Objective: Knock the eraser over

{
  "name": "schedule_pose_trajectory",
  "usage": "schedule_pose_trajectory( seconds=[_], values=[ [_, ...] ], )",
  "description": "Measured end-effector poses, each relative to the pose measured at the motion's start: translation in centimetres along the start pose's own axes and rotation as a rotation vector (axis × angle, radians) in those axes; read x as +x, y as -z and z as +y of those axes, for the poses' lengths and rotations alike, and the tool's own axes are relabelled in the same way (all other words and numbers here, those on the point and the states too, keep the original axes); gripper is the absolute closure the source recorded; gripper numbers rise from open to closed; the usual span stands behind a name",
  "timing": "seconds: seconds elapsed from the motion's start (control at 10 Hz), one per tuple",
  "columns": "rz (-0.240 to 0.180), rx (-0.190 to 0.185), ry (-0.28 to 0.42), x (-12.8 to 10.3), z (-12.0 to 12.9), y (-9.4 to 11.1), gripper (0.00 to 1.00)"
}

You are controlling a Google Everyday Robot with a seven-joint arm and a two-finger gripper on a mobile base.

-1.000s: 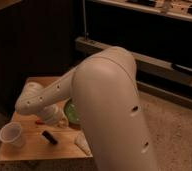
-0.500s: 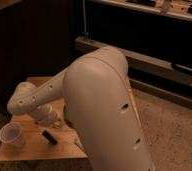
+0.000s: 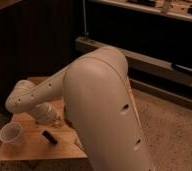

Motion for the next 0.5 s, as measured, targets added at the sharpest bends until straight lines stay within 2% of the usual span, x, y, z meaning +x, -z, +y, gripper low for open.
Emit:
schedule_pose_trajectory(
  seconds=[0.3,0.5],
  values=[
    [-0.003,-0.001,0.008,0.05,-0.42,0.15,0.39],
    [-0.011,-0.001,0.017,0.18,-0.38,0.24,0.22]
  ],
)
